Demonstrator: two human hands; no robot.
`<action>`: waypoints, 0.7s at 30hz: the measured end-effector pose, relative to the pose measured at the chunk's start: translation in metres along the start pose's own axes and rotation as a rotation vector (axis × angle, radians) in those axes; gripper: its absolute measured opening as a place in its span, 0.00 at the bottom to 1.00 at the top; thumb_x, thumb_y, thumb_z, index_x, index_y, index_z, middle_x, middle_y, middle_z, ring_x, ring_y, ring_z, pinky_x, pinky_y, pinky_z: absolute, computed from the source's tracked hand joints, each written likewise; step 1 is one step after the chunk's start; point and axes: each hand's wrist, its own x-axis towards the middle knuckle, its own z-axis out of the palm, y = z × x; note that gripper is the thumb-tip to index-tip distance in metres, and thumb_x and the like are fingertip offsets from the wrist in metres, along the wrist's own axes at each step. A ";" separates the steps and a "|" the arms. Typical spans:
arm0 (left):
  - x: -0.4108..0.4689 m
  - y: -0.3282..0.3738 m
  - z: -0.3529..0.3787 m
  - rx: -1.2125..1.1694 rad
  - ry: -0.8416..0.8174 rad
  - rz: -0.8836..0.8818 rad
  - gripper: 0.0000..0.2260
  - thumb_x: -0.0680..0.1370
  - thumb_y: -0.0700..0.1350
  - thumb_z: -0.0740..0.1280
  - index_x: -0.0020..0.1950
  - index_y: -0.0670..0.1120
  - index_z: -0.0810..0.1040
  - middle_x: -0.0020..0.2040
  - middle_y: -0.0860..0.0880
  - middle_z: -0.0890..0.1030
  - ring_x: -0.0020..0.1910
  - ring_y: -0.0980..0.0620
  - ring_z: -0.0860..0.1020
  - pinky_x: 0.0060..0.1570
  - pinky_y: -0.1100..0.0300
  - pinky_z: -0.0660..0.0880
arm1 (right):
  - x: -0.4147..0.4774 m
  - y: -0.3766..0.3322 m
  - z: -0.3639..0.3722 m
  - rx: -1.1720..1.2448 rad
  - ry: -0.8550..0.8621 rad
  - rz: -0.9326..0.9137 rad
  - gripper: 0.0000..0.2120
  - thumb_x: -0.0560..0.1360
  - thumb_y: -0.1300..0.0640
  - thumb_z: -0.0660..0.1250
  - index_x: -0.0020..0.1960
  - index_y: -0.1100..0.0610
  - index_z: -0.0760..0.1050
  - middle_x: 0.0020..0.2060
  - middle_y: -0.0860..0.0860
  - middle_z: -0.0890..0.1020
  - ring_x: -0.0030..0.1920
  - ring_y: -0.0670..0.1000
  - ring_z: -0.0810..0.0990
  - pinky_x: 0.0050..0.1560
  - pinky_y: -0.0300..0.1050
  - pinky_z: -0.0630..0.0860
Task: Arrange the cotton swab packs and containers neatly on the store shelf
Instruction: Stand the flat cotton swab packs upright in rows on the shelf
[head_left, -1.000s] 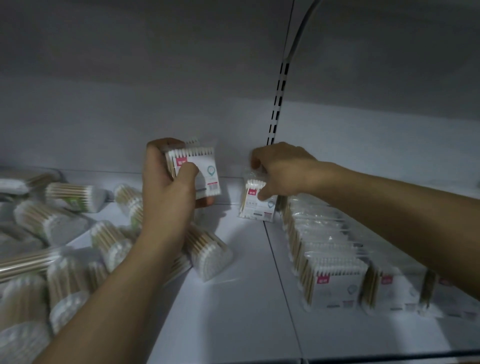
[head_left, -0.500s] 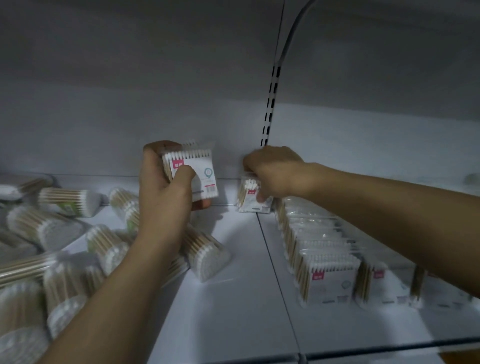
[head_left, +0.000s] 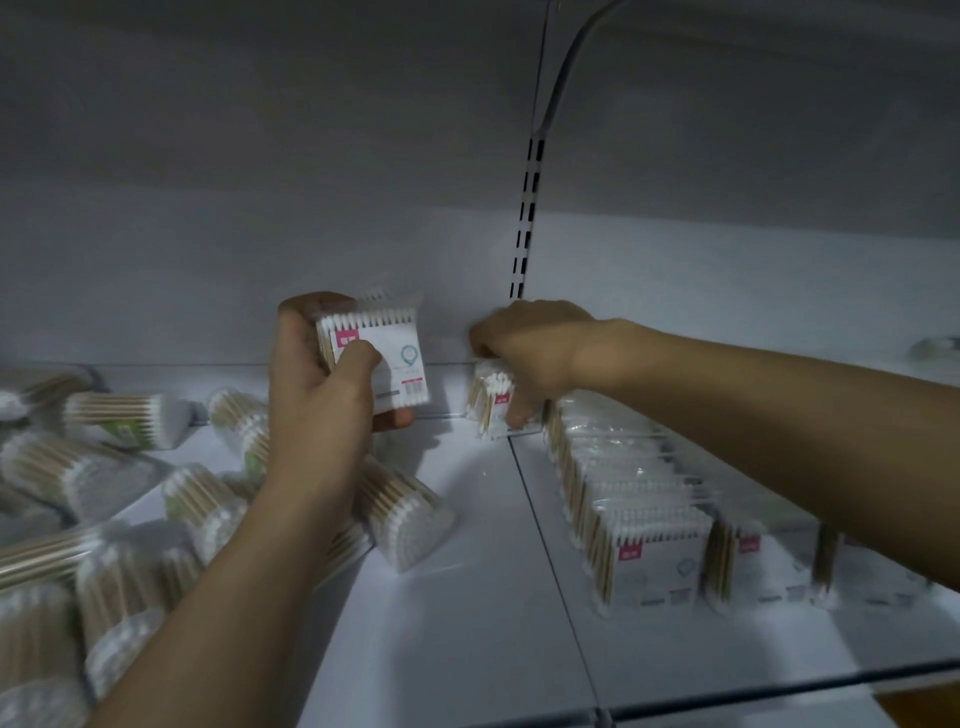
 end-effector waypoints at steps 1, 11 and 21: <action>0.000 0.000 0.000 0.000 -0.003 -0.002 0.17 0.79 0.33 0.61 0.50 0.57 0.73 0.46 0.51 0.80 0.43 0.47 0.83 0.27 0.59 0.77 | 0.000 0.001 -0.001 0.026 -0.010 -0.011 0.36 0.62 0.44 0.83 0.64 0.53 0.72 0.56 0.50 0.77 0.51 0.53 0.75 0.46 0.47 0.75; -0.001 0.000 -0.001 0.019 -0.016 -0.002 0.16 0.79 0.33 0.61 0.52 0.57 0.72 0.49 0.49 0.80 0.46 0.44 0.83 0.27 0.59 0.78 | 0.008 0.006 -0.012 0.047 -0.102 -0.070 0.33 0.73 0.52 0.77 0.74 0.56 0.69 0.67 0.54 0.76 0.63 0.57 0.77 0.63 0.53 0.76; 0.000 0.000 -0.002 0.016 -0.017 0.008 0.17 0.79 0.33 0.61 0.50 0.57 0.72 0.49 0.49 0.81 0.44 0.46 0.84 0.27 0.59 0.78 | 0.011 -0.001 -0.005 0.095 -0.062 -0.040 0.37 0.66 0.53 0.82 0.69 0.55 0.69 0.57 0.53 0.78 0.53 0.55 0.77 0.46 0.45 0.74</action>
